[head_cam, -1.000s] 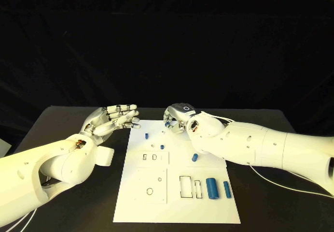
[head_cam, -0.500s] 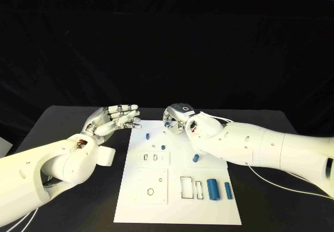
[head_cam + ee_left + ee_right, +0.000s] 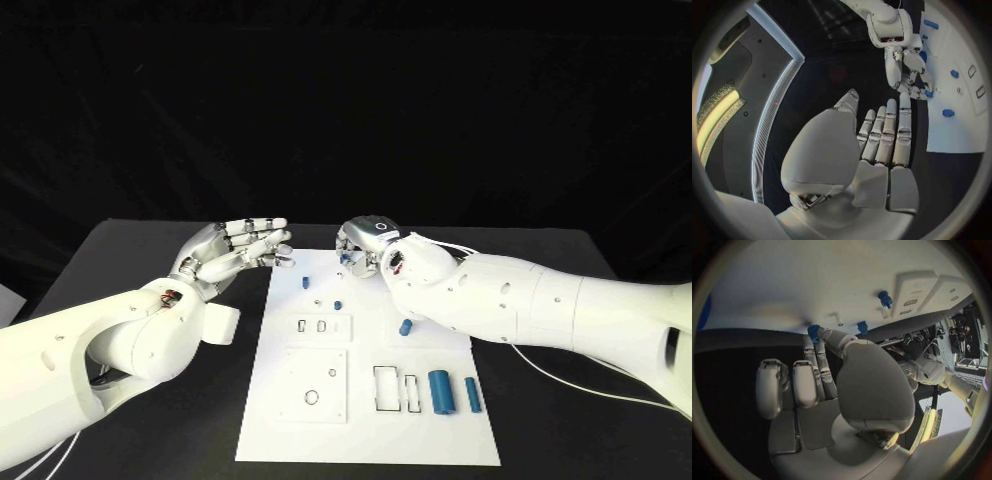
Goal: Assemble the parts on the task board
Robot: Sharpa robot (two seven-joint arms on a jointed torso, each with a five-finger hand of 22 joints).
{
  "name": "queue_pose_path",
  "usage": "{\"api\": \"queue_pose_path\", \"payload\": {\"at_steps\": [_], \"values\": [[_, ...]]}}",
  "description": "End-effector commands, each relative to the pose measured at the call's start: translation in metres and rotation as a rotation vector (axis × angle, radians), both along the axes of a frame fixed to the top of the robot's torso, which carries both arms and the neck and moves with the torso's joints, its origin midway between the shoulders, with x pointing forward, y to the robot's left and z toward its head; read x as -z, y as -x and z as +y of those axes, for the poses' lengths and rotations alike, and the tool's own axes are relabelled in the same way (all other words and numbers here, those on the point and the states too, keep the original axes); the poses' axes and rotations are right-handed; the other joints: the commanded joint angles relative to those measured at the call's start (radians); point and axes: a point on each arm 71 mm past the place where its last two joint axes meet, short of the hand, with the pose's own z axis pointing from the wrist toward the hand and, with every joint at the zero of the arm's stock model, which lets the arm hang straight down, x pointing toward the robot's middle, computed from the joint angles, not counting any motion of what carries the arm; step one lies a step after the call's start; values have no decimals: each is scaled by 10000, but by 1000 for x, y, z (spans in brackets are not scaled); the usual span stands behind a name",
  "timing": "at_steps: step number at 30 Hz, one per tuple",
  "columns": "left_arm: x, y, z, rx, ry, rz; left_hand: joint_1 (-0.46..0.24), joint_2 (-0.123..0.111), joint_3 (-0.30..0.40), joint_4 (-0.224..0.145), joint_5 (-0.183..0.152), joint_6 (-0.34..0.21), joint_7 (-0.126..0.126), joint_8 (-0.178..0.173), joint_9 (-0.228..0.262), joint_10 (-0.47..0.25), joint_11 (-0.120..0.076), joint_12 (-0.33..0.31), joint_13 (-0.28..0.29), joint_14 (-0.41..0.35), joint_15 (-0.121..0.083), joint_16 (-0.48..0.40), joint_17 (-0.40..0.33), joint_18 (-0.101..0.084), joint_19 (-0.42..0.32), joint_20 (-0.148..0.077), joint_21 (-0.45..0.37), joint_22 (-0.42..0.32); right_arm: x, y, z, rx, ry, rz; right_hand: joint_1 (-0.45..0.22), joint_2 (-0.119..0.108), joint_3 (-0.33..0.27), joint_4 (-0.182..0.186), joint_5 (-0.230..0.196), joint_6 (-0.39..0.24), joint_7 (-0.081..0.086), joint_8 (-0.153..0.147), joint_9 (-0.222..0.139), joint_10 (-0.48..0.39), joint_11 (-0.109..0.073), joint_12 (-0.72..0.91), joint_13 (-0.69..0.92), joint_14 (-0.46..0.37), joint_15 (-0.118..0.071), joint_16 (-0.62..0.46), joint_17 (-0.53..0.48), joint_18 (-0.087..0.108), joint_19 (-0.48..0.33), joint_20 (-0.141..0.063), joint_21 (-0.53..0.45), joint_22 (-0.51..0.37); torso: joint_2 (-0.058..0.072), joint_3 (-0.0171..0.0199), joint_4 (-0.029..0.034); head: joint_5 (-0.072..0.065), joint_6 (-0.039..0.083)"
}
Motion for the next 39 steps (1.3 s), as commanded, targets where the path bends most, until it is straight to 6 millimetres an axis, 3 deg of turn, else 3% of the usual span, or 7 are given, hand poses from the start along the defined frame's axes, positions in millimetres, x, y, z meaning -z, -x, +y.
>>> {"api": "queue_pose_path", "payload": {"at_steps": [1, 12, 18, 31, 33, 35, 39], "values": [[-2, 0, -2, 177, 107, -26, 6, 48, 60, -3, -13, 37, 400, 54, 10, 38, -10, -59, 7, -36, -25, 36, 12, 97, -29, -29, 57, 16, -1, 0, 2, -118, 106, -71, -251, -109, 122, -6, -79, -283, 76, -152, 14, -202, -84, -56, 130, 82, 131, -141, -214, 18, -201, 44, -206, 62, 1, -5, -11, 20, 0], [-1, 0, 0, 149, 92, -7, 6, 48, 60, -3, -13, 37, 400, 54, 10, 38, -10, -59, 7, -36, -25, 36, 12, 97, -29, -29, 57, 16, -3, 1, -9, -122, -72, -155, -520, -630, -618, 110, -8, -1488, 359, -971, -97, -2329, 308, -5, -422, -475, 462, -1284, -2169, 556, -1704, 372, -2186, -2255, -4, -3, -30, 66, 7], [0, -2, 2, 126, 80, 6, -2, 44, 60, -1, -15, 32, 409, 54, 10, 36, -4, -62, 6, -49, -21, 42, 23, 94, -41, -28, 68, 22, -9, 11, -37, 57, -297, -41, 364, -108, -3610, 547, 76, -1814, 297, -1312, -140, -2648, 257, 388, -404, -422, 413, -1419, -2400, 578, -1585, 333, -2627, -2524, -11, 5, -57, 80, 51], [1, -5, 6, 35, 96, 61, 7, 46, 69, -8, -9, 30, 410, 55, 10, 34, -2, -65, 5, -58, -19, 47, 31, 93, -51, -28, 76, 27, -27, 31, -125, 1610, -948, 735, 449, -384, -3381, 1357, 18, -1215, 4, -1219, -79, 913, -367, 2698, 557, 54, -58, -400, -831, 214, -490, -47, -1272, -781, -55, 83, -233, -57, 102], [1, -5, 6, 42, 99, 68, 14, 53, 80, -13, -6, 34, 411, 60, 12, 41, -3, -62, 6, -48, -22, 64, 46, 94, -58, -30, 88, 34, -24, 32, -134, 1870, -985, 1155, 380, -564, -3595, 1473, 17, -1194, -104, -1157, -37, 1351, -500, 3698, 1308, 223, -164, 6, -115, 95, -190, -169, -837, -269, -41, 75, -247, -73, 98], [2, -5, 6, 51, 102, 72, 16, 55, 84, -15, -5, 36, 410, 62, 13, 44, -4, -62, 6, -41, -24, 73, 53, 95, -60, -31, 95, 38, -22, 33, -140, 2014, -934, 1476, 571, -344, -4485, 2159, 100, -1475, -132, -892, 153, 1206, -284, 11642, 9907, 540, -131, 1173, 2038, -137, 305, -74, 7, 764, -32, 102, -255, -85, 102], [2, -5, 5, 52, 91, 101, 18, 56, 88, -18, -5, 37, 410, 64, 13, 46, -5, -62, 7, -33, -26, 84, 61, 96, -61, -33, 102, 42, -20, 33, -147, 2179, -774, 1856, 782, -259, -5095, 2794, 52, -1655, 89, -694, 233, 1943, -221, 13673, 12553, 767, 79, 1766, 3537, -145, 338, 21, 123, 954, -22, 139, -262, -64, 112]]}}
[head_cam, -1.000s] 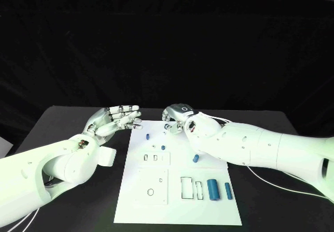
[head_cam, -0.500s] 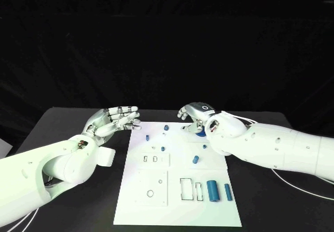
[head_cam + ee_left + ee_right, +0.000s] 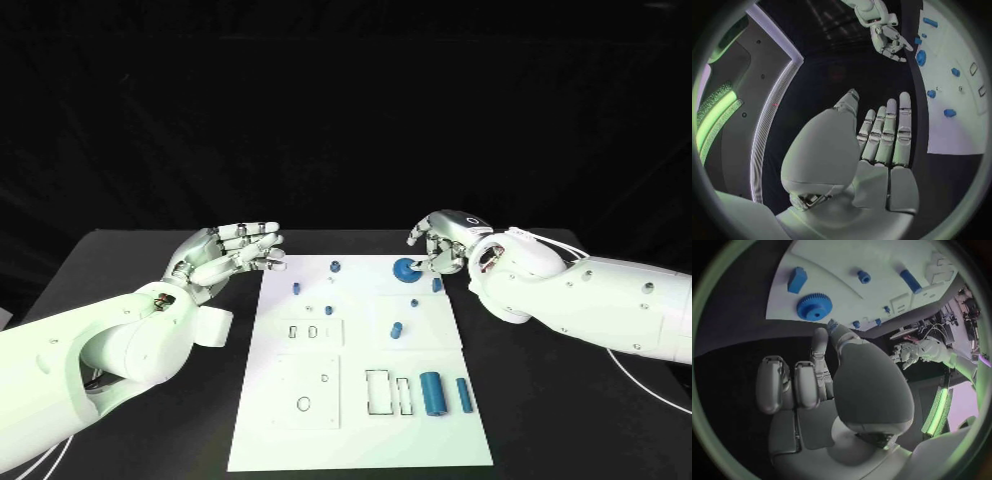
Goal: Assemble the parts on the task board
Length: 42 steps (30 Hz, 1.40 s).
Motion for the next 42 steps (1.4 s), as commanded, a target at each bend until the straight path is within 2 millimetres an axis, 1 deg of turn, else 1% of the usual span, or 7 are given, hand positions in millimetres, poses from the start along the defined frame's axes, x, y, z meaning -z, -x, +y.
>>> {"api": "queue_pose_path", "payload": {"at_steps": [1, 4, 9, 12, 16, 37, 42], "values": [[-1, 0, -3, 213, 134, 20, 19, 58, 67, 9, -5, 38, 411, 67, 18, 48, -6, -62, 7, -15, -31, 62, 32, 98, -64, -35, 78, 21, 7, -1, -3, 189, 9, 988, 454, 247, -1127, 981, 9, -386, 176, 367, 186, 575, 238, 6032, 6944, 800, 192, 1199, 2580, -291, 260, 153, 499, 944, 12, 39, -8, -1, 4], [-1, 0, -3, 219, 130, 36, 19, 60, 69, 9, -4, 38, 413, 68, 18, 49, -6, -63, 7, -9, -32, 70, 38, 98, -67, -36, 83, 24, 8, -4, -5, 309, -42, 1191, 478, 294, -1246, 1040, 9, -419, 200, 416, 200, 892, 265, 6424, 7519, 871, 220, 1340, 2995, -336, 376, 182, 639, 1119, 4, 13, 16, -12, -3], [0, 0, -4, 217, 118, 61, 18, 59, 70, 8, -4, 38, 413, 69, 18, 49, -6, -63, 7, -7, -32, 72, 39, 97, -68, -36, 84, 25, 12, -10, -4, 440, -150, 1473, 499, 416, -1376, 1042, 13, -498, 245, 458, 203, 1363, 313, 6934, 8289, 933, 270, 1457, 3348, -413, 576, 229, 889, 1417, 29, 29, 35, -22, -10], [0, 0, -4, 226, 114, 73, 18, 59, 70, 8, -4, 38, 413, 69, 18, 49, -6, -63, 7, -7, -32, 72, 39, 97, -68, -36, 84, 25, 15, -13, -3, 472, -154, 1689, 514, 463, -1400, 1042, 12, -515, 261, 478, 203, 1674, 334, 7226, 8752, 969, 290, 1513, 3545, -458, 689, 249, 1033, 1584, 18, 13, 69, -7, -55], [0, 0, -4, 208, 103, 79, 19, 60, 73, 7, -4, 39, 414, 71, 19, 52, -6, -62, 7, -2, -33, 81, 47, 97, -75, -36, 90, 28, 17, -15, -2, 508, -215, 1829, 494, 486, -1412, 1049, 13, -521, 267, 483, 202, 1718, 342, 7265, 8815, 978, 298, 1526, 3592, -471, 722, 256, 1074, 1632, 48, 41, 85, 46, -44], [1, -1, -3, 150, 46, 121, 35, 72, 98, -5, 2, 28, 431, 69, 17, 38, 3, -72, 4, -2, -31, 103, 71, 94, -99, -37, 110, 41, 28, -22, 2, 670, -547, 2400, 432, 758, -1308, 1034, 24, -430, 267, 550, 213, 1764, 349, 7305, 8882, 992, 314, 1550, 3670, -486, 762, 277, 1128, 1702, 36, 52, 78, 38, -129], [1, -2, -3, 130, 36, 123, 35, 72, 98, -5, 2, 28, 431, 69, 17, 38, 3, -72, 4, -2, -31, 103, 71, 94, -99, -37, 110, 41, 29, -22, 1, 705, -588, 2382, 659, 974, -1004, 953, 28, 11, 164, 754, 266, 1764, 269, 7305, 8882, 995, 250, 1557, 3693, -500, 799, 240, 1178, 1767, 34, 53, 81, 43, -138]]}}
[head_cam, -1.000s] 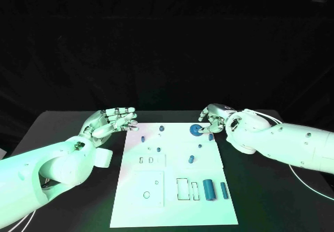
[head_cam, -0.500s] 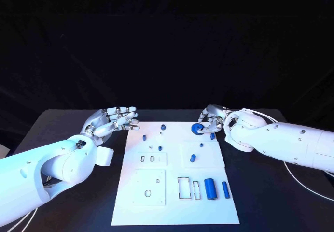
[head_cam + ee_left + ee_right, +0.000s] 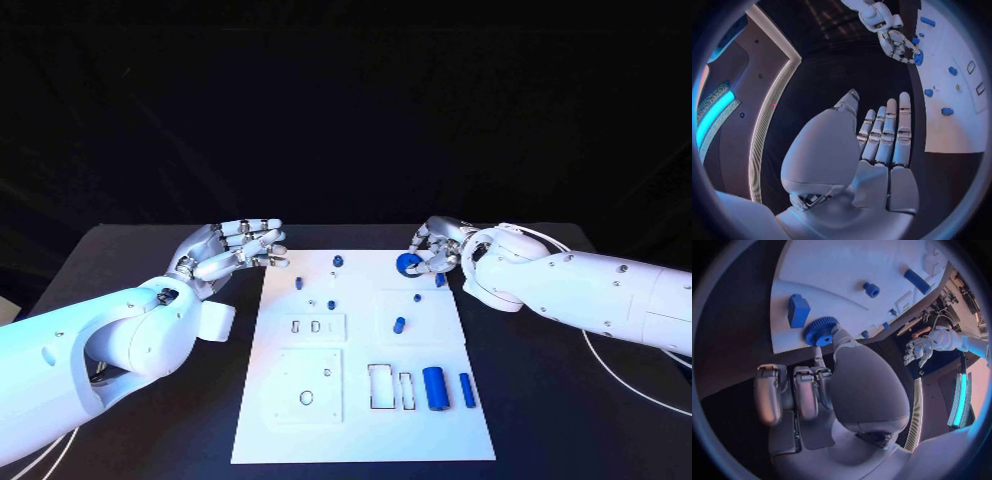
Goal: Assemble the parts on the task board
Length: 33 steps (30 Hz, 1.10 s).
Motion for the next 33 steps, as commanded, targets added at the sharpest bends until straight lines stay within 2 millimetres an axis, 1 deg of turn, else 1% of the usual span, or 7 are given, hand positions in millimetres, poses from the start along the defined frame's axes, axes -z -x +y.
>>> {"api": "queue_pose_path", "payload": {"at_steps": [1, 6, 14, 18, 25, 31, 33], "values": [[-1, 0, -1, 117, 75, -28, 35, 72, 41, -6, 2, 28, 431, 27, 11, 38, 3, -33, 4, -3, -31, 65, 9, 95, -60, 0, 63, 8, 7, 2, 0, -79, 19, 351, 154, 157, 286, -17, 34, 345, -71, 152, 44, 1038, -62, 39, 2626, 964, -55, 57, 2326, -199, 449, -22, 66, 1794, -5, -1, -1, 5, -10], [-1, 0, -1, 112, 71, -24, 35, 72, 41, -6, 2, 28, 431, 27, 11, 38, 3, -33, 4, -3, -31, 65, 9, 95, -60, 0, 63, 8, 5, 2, 1, -152, -67, 88, 464, 248, 871, -129, 46, 678, -216, 236, 56, 1038, -197, 39, 2626, 961, -183, 54, 2315, -203, 457, -141, 74, 1818, 2, -3, -10, 13, 8], [-1, 0, -1, 124, 75, -21, 44, 79, 56, -14, 3, 23, 433, 27, 11, 34, 5, -36, 3, -9, -29, 74, 21, 93, -74, 0, 76, 16, -5, 7, 12, -730, -37, -1225, 654, 81, 1705, -420, 36, 1002, -320, 307, 70, 1038, -300, 39, 2626, 958, -281, 50, 2304, -246, 557, -245, 199, 1968, -6, -9, 11, 28, 55], [-1, -1, 0, 106, 70, -23, 45, 80, 58, -14, 3, 23, 432, 27, 11, 34, 5, -36, 3, -9, -29, 75, 22, 93, -75, 0, 77, 17, -12, 11, 21, -1094, 8, -1890, 602, 13, 1868, -467, 28, 1051, -335, 319, 74, 1038, -317, 39, 2626, 962, -296, 54, 2324, -267, 606, -263, 261, 2035, -23, -23, 19, 29, 85], [0, -1, -1, 115, 77, -24, 47, 83, 63, -15, 3, 22, 427, 28, 11, 35, 5, -36, 3, -12, -28, 77, 25, 93, -78, 0, 81, 19, -24, 23, 61, -2152, 92, -2755, 499, -72, 1996, -483, 20, 1063, -337, 306, 68, 1038, -321, 39, 2626, 964, -302, 56, 2333, -278, 634, -273, 296, 2075, -1, -6, 3, 78, 133], [-1, -1, -3, 193, 108, -16, 47, 83, 63, -15, 3, 22, 427, 28, 11, 35, 5, -36, 3, -12, -28, 77, 25, 93, -78, 0, 81, 19, -26, 27, 100, -2794, 110, -3173, 446, -128, 2147, -525, 24, 1053, -337, 283, 58, 1038, -325, 39, 2626, 964, -306, 55, 2330, -284, 649, -279, 314, 2096, 3, -21, 32, 59, 155], [-1, -1, -4, 201, 111, -16, 47, 83, 63, -15, 3, 22, 427, 28, 11, 35, 5, -36, 3, -12, -28, 77, 25, 93, -78, 0, 81, 19, -23, 27, 112, -2924, 138, -3214, 428, -148, 2174, -532, 22, 1045, -333, 275, 55, 1038, -324, 39, 2626, 961, -305, 52, 2317, -284, 648, -280, 313, 2096, 5, -25, 31, 99, 156]]}}
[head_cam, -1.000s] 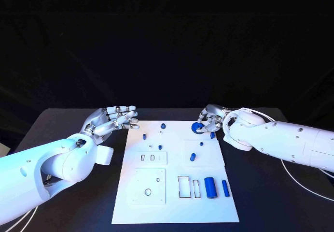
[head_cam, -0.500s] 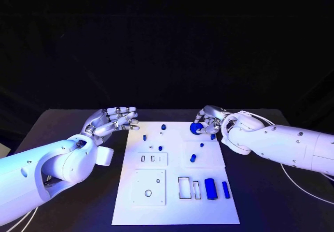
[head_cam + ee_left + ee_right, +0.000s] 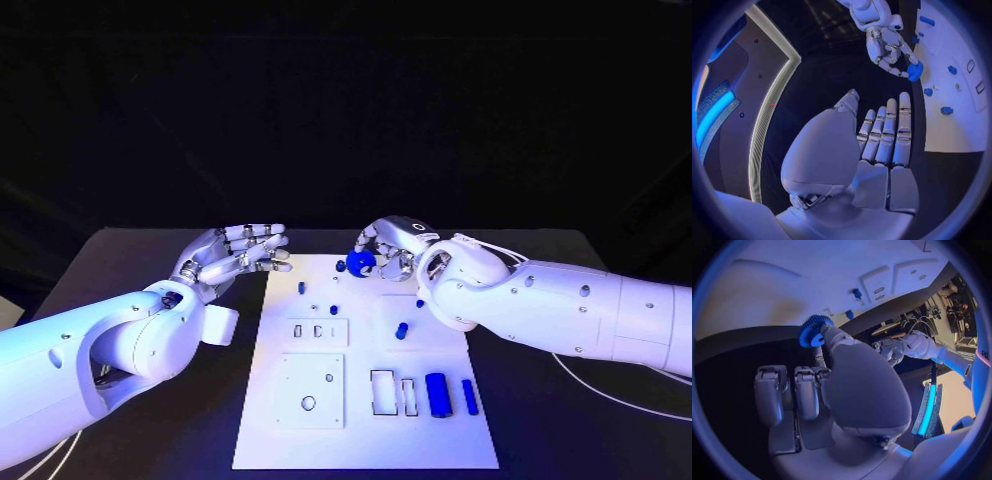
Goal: Assemble the parts on the task board
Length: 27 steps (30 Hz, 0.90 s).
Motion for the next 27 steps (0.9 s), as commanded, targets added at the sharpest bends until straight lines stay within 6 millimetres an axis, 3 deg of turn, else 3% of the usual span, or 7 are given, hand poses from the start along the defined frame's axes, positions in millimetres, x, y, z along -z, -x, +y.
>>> {"api": "queue_pose_path", "payload": {"at_steps": [1, 11, 27], "values": [[-1, 1, -3, 205, 126, -42, 47, 83, 63, -15, 3, 22, 427, 28, 13, 35, 5, -36, 3, -11, -28, 37, 15, 93, -79, -1, 41, 13, 0, 0, 12, -178, 295, -726, -95, -25, 85, 1, 4, 500, -219, 131, 59, 1038, -70, 40, 2630, 993, -53, 56, 2319, -123, 667, -83, 59, 2096, 10, -5, 6, 43, 12], [-1, 1, -4, 238, 136, -37, 49, 86, 74, -19, 0, 17, 418, 28, 13, 35, 1, -36, 3, -21, -28, 43, 26, 91, -93, -1, 53, 20, 16, -2, 41, -394, 596, -514, -210, -123, 252, -36, -1, 424, -185, 61, 32, 1038, -44, 40, 2630, 991, -34, 53, 2309, -121, 662, -74, 50, 2091, 13, -3, 23, 110, -35], [-1, 1, -4, 224, 127, -30, 49, 86, 74, -19, 0, 17, 418, 28, 13, 35, 1, -36, 3, -21, -28, 43, 26, 91, -93, -1, 53, 20, 28, -2, 51, -542, 1193, 93, -351, -206, 368, -48, -11, 395, -160, 18, 17, 1038, -22, 40, 2630, 989, -12, 50, 2298, -123, 667, -57, 55, 2101, 6, 17, -22, 151, -97]]}}
